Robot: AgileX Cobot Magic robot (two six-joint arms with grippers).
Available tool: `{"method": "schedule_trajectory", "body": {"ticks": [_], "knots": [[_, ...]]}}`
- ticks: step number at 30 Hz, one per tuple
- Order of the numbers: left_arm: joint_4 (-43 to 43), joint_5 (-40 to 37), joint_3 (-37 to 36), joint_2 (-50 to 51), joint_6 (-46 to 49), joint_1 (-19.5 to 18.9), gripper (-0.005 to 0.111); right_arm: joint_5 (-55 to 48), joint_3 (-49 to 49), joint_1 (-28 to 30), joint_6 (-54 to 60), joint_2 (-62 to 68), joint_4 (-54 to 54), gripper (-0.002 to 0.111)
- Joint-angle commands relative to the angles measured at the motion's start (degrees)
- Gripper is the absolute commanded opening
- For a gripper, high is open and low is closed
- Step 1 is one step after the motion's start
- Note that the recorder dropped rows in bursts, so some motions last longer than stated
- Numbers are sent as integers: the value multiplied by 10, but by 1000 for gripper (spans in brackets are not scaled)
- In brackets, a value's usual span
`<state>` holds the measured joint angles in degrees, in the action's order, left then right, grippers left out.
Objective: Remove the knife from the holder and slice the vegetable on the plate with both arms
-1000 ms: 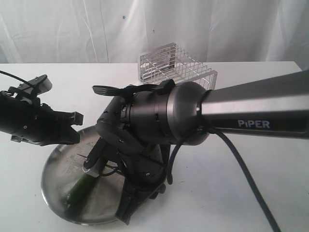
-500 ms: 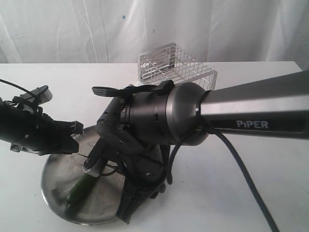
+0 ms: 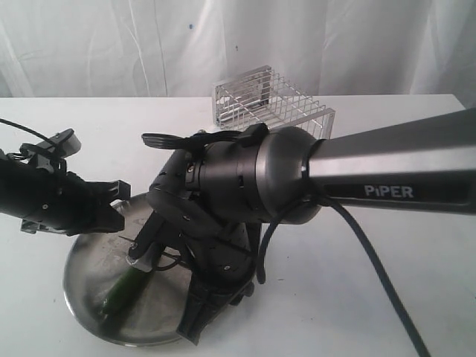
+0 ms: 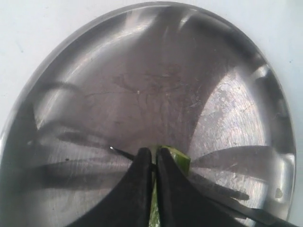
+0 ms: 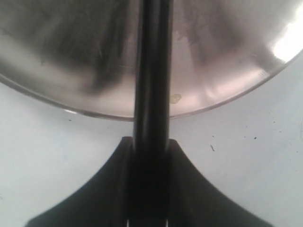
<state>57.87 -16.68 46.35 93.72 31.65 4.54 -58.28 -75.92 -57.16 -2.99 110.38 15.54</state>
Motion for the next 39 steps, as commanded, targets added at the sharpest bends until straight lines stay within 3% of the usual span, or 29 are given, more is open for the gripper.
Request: {"method": "schedule_trajectory", "body": {"ticks": [1, 12, 22, 39], "knots": [[37, -5, -3, 10, 22, 2, 10, 2, 0, 0, -4, 0, 6, 0], [106, -9, -3, 54, 103, 2, 10, 2, 0, 0, -4, 0, 6, 0], [116, 0, -2, 85, 123, 2, 10, 2, 0, 0, -4, 0, 6, 0], [59, -38, 30, 36, 120, 2, 10, 5, 0, 0, -5, 0, 5, 0]]}}
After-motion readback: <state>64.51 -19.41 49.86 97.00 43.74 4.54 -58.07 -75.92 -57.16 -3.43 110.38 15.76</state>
